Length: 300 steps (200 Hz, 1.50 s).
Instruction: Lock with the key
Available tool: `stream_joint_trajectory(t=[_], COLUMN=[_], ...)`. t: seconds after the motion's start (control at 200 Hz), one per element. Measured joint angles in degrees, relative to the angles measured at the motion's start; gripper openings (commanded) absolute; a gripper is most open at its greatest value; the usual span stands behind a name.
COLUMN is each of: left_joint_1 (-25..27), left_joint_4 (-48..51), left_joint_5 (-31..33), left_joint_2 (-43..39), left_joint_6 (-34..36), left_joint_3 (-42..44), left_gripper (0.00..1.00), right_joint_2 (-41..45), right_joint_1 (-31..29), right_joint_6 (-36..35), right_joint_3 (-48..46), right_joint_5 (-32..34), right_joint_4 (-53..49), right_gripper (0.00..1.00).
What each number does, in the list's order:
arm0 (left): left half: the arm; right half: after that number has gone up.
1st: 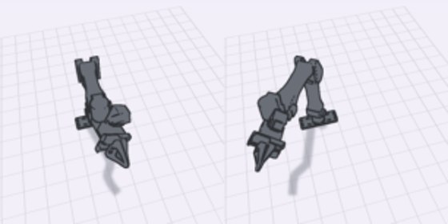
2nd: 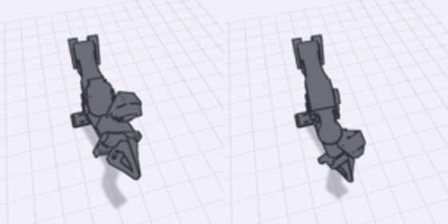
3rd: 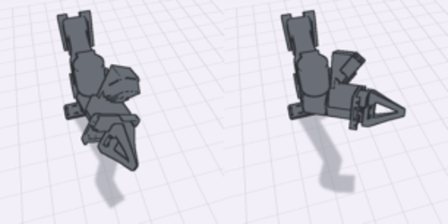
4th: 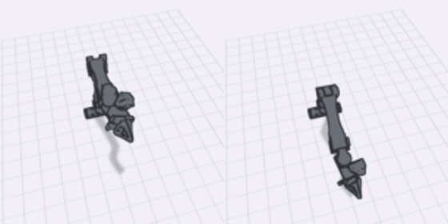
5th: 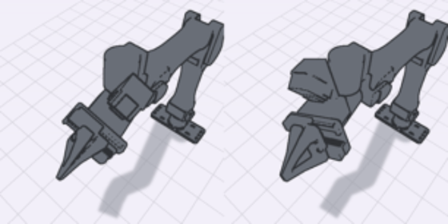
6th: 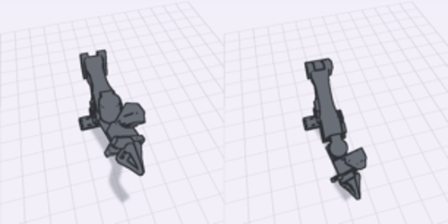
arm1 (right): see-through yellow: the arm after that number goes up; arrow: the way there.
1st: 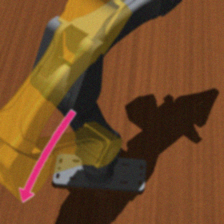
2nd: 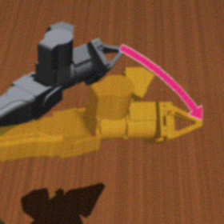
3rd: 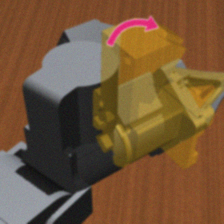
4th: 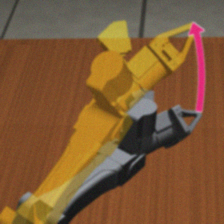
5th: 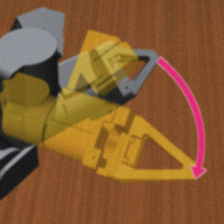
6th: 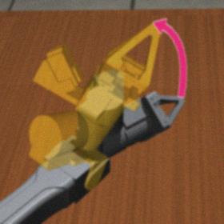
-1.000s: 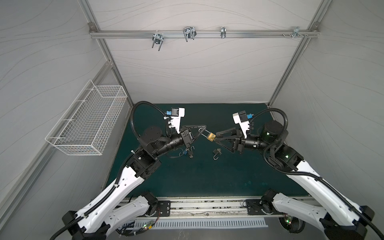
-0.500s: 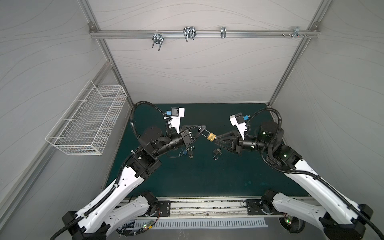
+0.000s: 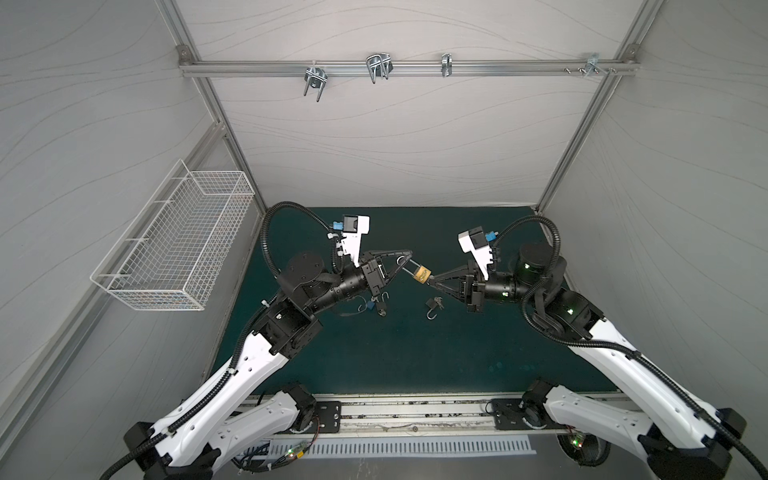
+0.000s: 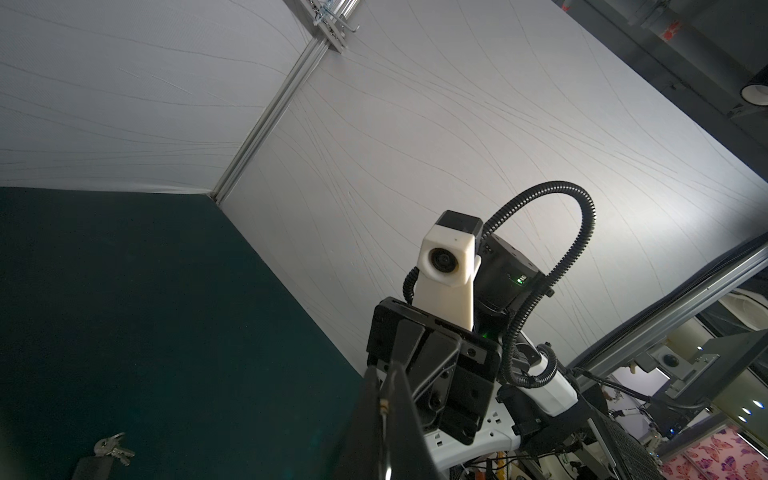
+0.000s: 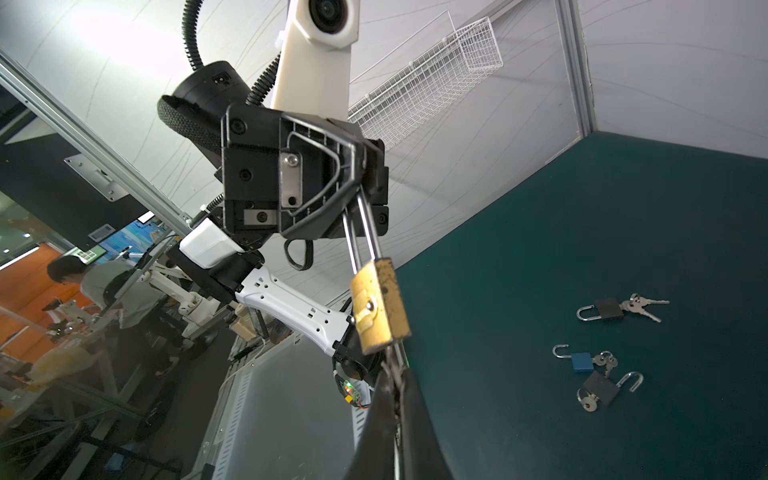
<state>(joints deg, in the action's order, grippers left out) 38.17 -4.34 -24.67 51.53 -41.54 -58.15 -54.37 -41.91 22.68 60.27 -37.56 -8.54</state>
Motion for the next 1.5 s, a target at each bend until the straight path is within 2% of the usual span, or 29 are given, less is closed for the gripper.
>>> stream_joint_trajectory(t=[0.34, 0.565, 0.795, 1.015, 1.22, 1.315, 1.5], left_joint_1=[-0.5, -0.7, -1.0, -1.4, -2.0, -2.0, -2.0], left_joint_4=[2.2, 4.8, 4.3, 4.5, 0.8, 0.5, 7.4], left_joint_5=[-0.9, -2.5, -4.6, -4.7, -4.5, -4.2, -0.9], left_joint_2=[0.0, 0.7, 1.5, 1.8, 1.6, 1.2, 1.4], left_joint_6=[0.9, 0.9, 1.0, 2.3, 2.8, 3.7, 7.1], left_joint_3=[-0.5, -3.4, -6.6, -8.0, -13.8, -14.8, -14.9], left_gripper=[0.00, 0.00, 0.00, 0.00, 0.00, 0.00, 0.00], right_joint_2=[0.3, 0.6, -0.4, 0.3, 1.4, 1.5, 3.2], right_joint_1=[0.5, 2.6, 3.3, 4.2, 6.4, 7.6, 10.2], right_joint_6=[0.8, 8.7, 16.0, 12.6, 10.1, 8.1, 4.3], right_joint_3=[-2.2, -7.1, -7.1, -6.2, -9.7, -10.0, -9.7], right_joint_5=[-1.0, -6.9, -11.7, -12.7, -14.2, -12.0, 2.9], right_joint_4=[1.9, 13.4, 22.0, 17.6, 13.1, 8.3, -5.3], right_gripper=[0.00, 0.00, 0.00, 0.00, 0.00, 0.00, 0.00])
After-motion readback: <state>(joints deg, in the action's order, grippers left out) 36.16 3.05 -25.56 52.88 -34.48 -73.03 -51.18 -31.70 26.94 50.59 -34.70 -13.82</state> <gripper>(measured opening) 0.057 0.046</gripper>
